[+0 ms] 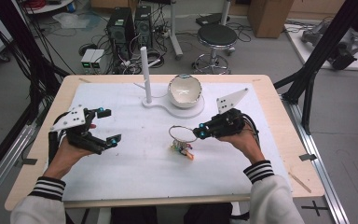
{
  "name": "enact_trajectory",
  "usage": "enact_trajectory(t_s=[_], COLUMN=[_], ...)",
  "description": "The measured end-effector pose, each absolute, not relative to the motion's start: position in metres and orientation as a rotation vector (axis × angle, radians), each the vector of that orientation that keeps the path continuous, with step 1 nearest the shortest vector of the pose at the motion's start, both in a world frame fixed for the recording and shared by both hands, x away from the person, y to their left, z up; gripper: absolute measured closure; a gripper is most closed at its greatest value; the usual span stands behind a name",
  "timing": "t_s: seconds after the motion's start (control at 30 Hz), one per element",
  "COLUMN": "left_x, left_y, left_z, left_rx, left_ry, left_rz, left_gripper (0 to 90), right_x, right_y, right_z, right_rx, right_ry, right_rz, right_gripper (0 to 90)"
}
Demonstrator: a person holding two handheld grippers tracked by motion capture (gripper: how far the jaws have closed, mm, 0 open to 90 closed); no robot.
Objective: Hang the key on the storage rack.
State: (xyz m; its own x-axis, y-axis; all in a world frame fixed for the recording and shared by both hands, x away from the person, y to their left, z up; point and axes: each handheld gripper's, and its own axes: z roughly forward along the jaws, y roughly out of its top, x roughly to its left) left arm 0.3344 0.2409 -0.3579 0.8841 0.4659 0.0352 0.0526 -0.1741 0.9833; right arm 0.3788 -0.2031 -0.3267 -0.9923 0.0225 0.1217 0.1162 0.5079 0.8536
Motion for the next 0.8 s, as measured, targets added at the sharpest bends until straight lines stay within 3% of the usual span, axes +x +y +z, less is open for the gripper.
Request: enact_trajectory(t_s=[0.5,0.8], left_x=[0.368,0.376], left_y=[0.183,0.149], left_z=[-0.354,-0.354], left_rx=[1.819,1.843], left_ry=[0.327,0.266], left_rz=[0.215,0.148], left_gripper=[1.8,8.7], right_x=[0.384,0.387], right_y=[-0.190,-0.190], right_z=[-0.328,-0.329], right_rx=[-0.079,-0.088], right_ry=[-2.595,-2.587], right_rz=[-1.607,-1.627], right_gripper=[88.7,88.7])
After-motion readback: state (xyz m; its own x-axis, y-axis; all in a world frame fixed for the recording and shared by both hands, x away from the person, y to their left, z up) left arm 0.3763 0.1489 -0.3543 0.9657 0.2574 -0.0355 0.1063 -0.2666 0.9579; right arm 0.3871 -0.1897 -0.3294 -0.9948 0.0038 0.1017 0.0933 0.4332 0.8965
